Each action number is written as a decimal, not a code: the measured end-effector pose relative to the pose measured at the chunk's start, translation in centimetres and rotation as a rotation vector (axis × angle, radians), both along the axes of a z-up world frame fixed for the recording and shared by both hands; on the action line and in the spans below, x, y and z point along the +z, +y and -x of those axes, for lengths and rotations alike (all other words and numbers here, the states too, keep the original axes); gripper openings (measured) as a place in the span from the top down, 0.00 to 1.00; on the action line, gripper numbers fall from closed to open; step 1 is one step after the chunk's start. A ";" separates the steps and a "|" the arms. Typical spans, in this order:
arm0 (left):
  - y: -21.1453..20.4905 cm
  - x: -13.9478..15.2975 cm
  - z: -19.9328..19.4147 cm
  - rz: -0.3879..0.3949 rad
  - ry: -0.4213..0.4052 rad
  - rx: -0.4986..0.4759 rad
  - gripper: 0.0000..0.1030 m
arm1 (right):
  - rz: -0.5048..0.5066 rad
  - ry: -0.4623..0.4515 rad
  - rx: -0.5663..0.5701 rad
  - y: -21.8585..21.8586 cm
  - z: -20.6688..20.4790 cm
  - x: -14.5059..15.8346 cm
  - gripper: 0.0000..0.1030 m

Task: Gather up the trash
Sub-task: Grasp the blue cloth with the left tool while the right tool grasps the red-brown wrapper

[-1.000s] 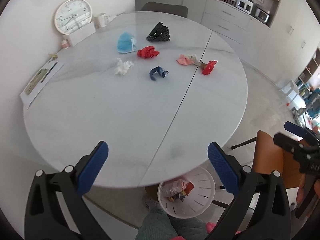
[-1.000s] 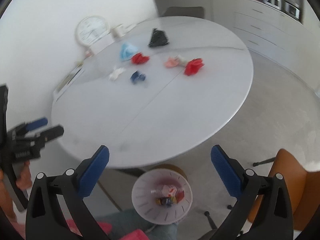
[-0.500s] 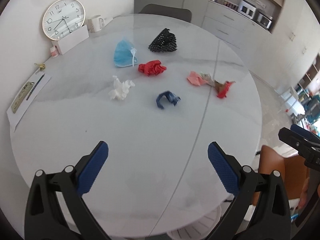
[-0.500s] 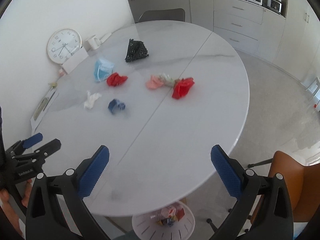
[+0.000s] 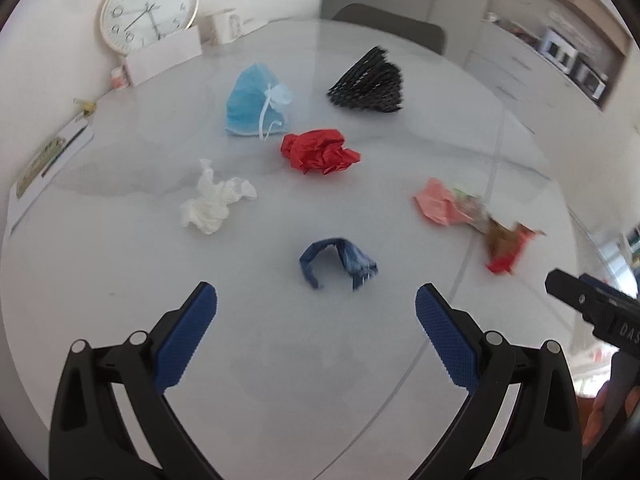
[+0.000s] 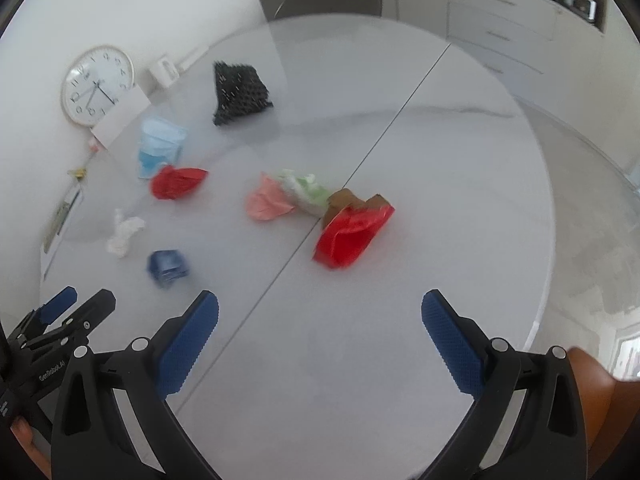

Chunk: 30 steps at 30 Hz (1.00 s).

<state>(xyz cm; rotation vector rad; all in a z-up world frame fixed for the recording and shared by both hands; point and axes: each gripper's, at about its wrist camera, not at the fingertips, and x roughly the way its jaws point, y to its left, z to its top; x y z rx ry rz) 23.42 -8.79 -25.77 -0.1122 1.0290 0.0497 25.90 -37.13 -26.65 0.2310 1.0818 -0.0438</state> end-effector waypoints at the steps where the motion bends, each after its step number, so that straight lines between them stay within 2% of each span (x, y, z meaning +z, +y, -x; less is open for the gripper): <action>1: -0.2 -0.5 -0.7 -0.004 0.006 0.021 0.07 | 0.000 0.005 0.009 -0.6 -0.9 -0.9 0.02; 6: -1.4 -3.2 -3.7 -0.041 0.026 0.103 0.09 | -0.021 0.026 0.014 -2.4 -3.4 -3.7 0.02; 8: -1.8 -4.1 -4.5 -0.046 0.041 0.107 0.18 | -0.027 0.027 0.006 -2.8 -3.9 -4.2 0.02; 11: -2.1 -5.2 -5.4 -0.065 0.063 0.107 0.28 | -0.020 0.017 0.007 -3.1 -4.3 -4.7 0.02; 18: -2.7 -6.6 -5.9 -0.107 0.096 0.089 0.44 | 0.020 0.039 0.047 -2.3 -5.1 -5.7 0.02; 22: -2.8 -6.7 -6.0 -0.092 0.093 0.094 0.53 | 0.020 0.043 0.051 -2.4 -5.3 -6.0 0.02; 24: -2.7 -6.7 -6.1 -0.078 0.088 0.096 0.58 | 0.028 0.045 0.065 -2.3 -5.4 -6.1 0.10; 26: -2.6 -6.7 -6.2 -0.072 0.087 0.095 0.66 | 0.027 0.057 0.092 -2.1 -5.6 -6.4 0.29; 27: -2.6 -6.7 -6.2 -0.071 0.087 0.092 0.68 | 0.036 0.051 0.101 -2.2 -5.5 -6.2 0.33; 28: -2.5 -6.7 -6.1 -0.071 0.089 0.089 0.70 | 0.033 0.050 0.114 -2.2 -5.5 -6.2 0.47; 29: -2.6 -6.7 -6.0 -0.076 0.088 0.086 0.71 | 0.032 0.048 0.125 -2.1 -5.5 -6.1 0.52; 30: -2.5 -6.6 -5.9 -0.079 0.087 0.085 0.72 | 0.013 0.048 0.130 -2.3 -5.5 -6.1 0.52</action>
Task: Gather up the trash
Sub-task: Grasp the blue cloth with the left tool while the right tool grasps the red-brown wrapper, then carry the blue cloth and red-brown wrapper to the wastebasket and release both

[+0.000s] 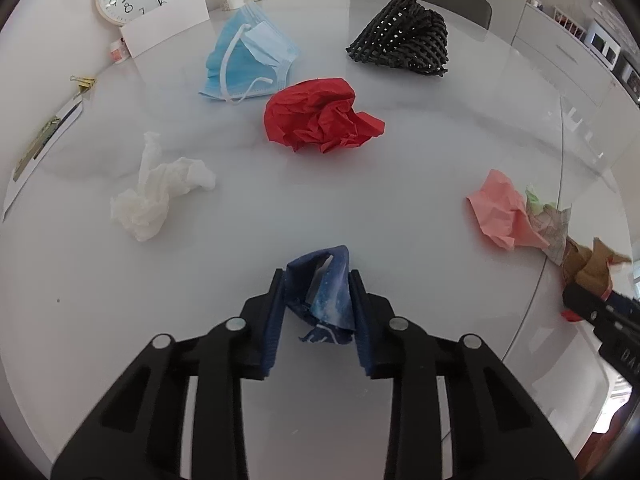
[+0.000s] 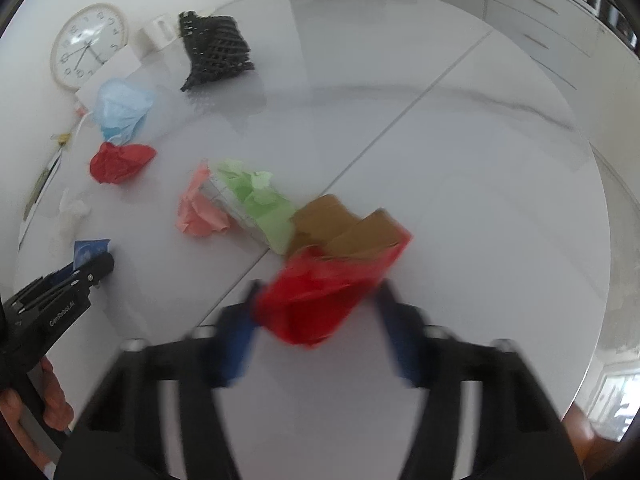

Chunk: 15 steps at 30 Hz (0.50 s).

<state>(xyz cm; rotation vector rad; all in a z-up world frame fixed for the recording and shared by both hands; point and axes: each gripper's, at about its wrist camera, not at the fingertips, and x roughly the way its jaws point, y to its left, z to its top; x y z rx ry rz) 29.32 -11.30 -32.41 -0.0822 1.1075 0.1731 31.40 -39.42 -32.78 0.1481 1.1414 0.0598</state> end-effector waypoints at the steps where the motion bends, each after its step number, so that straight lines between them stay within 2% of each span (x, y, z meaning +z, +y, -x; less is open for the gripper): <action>1: 0.0 0.0 0.1 -0.001 -0.001 -0.001 0.74 | -0.009 0.001 0.003 -0.1 0.0 0.0 0.53; 9: 0.4 1.4 1.7 0.026 -0.014 -0.011 0.75 | -0.026 -0.003 0.009 -1.1 1.3 0.7 0.53; 15: 0.1 3.5 5.1 0.032 -0.004 -0.007 0.75 | -0.022 -0.017 0.095 -0.2 4.3 2.6 0.53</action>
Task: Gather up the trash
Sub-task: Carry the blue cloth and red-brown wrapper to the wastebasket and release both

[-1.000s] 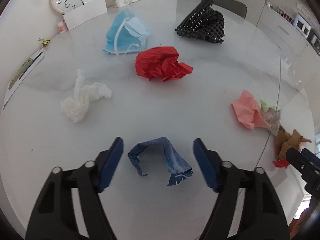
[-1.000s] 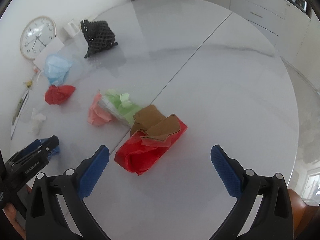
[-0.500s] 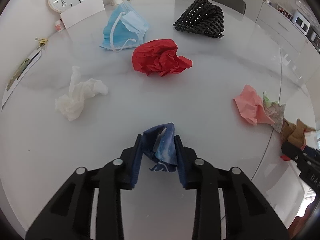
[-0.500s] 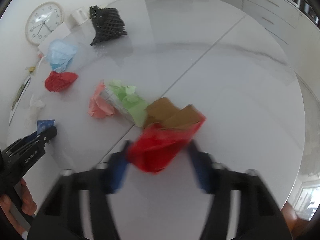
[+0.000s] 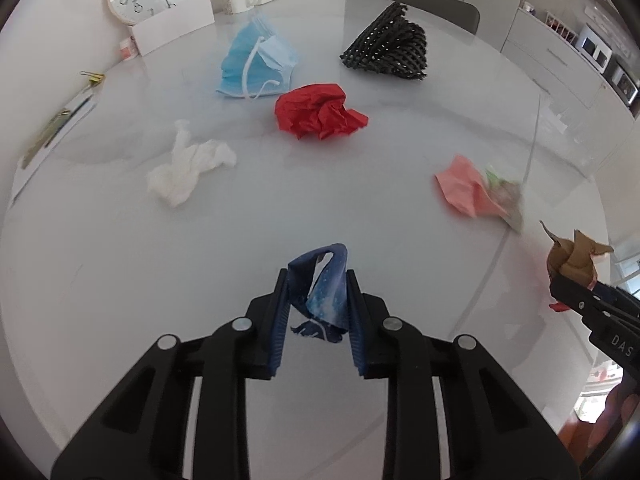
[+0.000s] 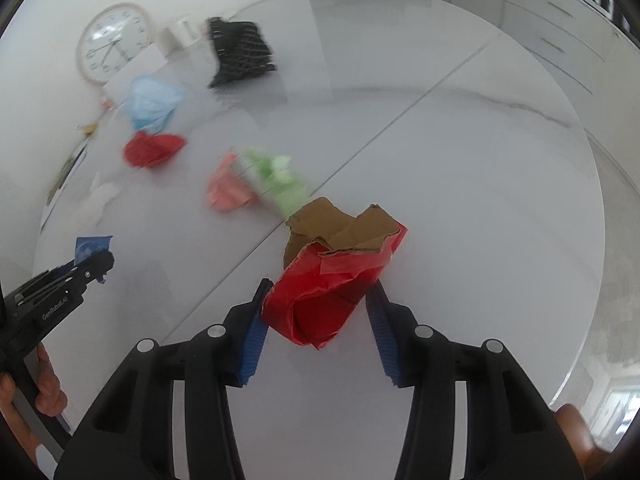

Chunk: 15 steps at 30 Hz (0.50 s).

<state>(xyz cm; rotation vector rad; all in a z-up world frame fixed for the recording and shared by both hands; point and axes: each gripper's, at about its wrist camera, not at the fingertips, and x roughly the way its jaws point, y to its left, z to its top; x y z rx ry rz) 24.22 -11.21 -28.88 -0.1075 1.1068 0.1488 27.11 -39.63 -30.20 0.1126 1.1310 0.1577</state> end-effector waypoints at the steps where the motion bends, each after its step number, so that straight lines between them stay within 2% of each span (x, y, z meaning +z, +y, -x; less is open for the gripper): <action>1: -0.2 0.3 0.8 0.000 0.001 -0.001 0.75 | 0.002 -0.001 0.019 0.3 0.5 0.3 0.53; 8: -1.2 3.1 8.5 0.055 0.018 0.034 0.75 | 0.005 0.005 0.207 2.9 5.9 3.0 0.53; 11: -1.7 4.4 12.5 0.052 0.024 0.025 0.75 | 0.002 0.004 0.284 4.3 9.3 4.5 0.53; 15: -2.1 5.9 18.1 0.057 0.028 -0.025 0.75 | -0.020 -0.002 0.327 6.1 13.5 6.3 0.53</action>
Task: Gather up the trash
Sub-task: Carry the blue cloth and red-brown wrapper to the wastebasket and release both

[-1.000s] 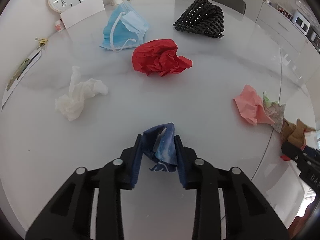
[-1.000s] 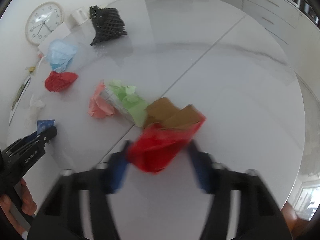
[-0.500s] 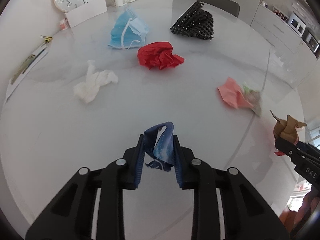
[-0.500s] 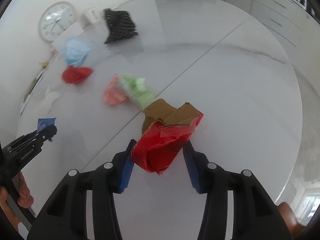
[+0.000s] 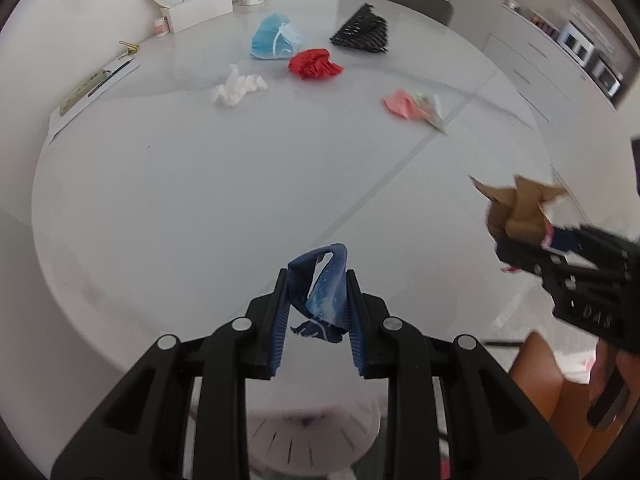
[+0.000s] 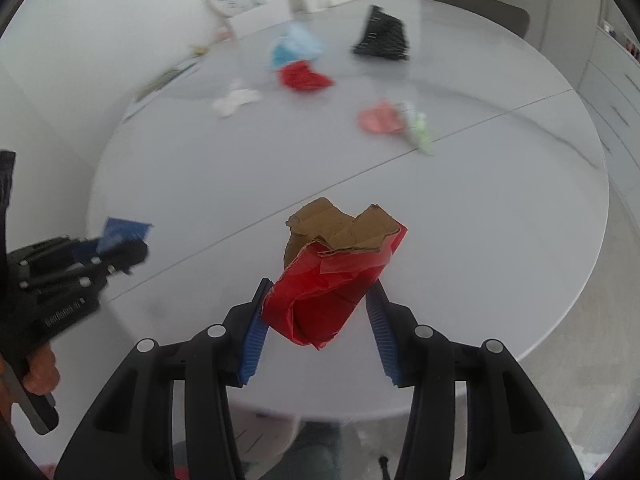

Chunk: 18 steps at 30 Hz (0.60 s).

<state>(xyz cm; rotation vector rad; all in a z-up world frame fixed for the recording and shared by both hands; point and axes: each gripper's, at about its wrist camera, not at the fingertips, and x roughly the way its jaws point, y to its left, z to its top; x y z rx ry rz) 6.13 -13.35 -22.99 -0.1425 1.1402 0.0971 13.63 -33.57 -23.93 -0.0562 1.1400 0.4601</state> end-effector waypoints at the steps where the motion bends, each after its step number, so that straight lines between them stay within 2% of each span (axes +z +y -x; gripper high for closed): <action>1: -0.1 0.4 1.4 -0.004 -0.002 -0.019 0.75 | 0.000 -0.005 0.005 0.4 1.2 0.5 0.53; 3: -0.1 1.0 4.0 -0.009 -0.008 -0.045 0.75 | -0.009 -0.012 0.010 1.5 4.0 1.3 0.53; 6: 0.5 1.6 7.8 0.028 -0.016 -0.081 0.74 | -0.011 -0.021 0.004 3.0 7.8 2.1 0.53; 9: 1.2 1.9 11.7 0.013 -0.016 -0.113 0.74 | -0.026 -0.006 -0.001 4.8 11.8 2.0 0.53; 14: 2.9 2.2 17.6 0.021 -0.018 -0.140 0.74 | -0.013 0.020 0.037 9.1 18.1 -0.4 0.52; 18: 4.2 1.8 20.2 0.027 -0.001 -0.140 0.74 | 0.000 0.049 0.051 11.3 20.2 -2.6 0.51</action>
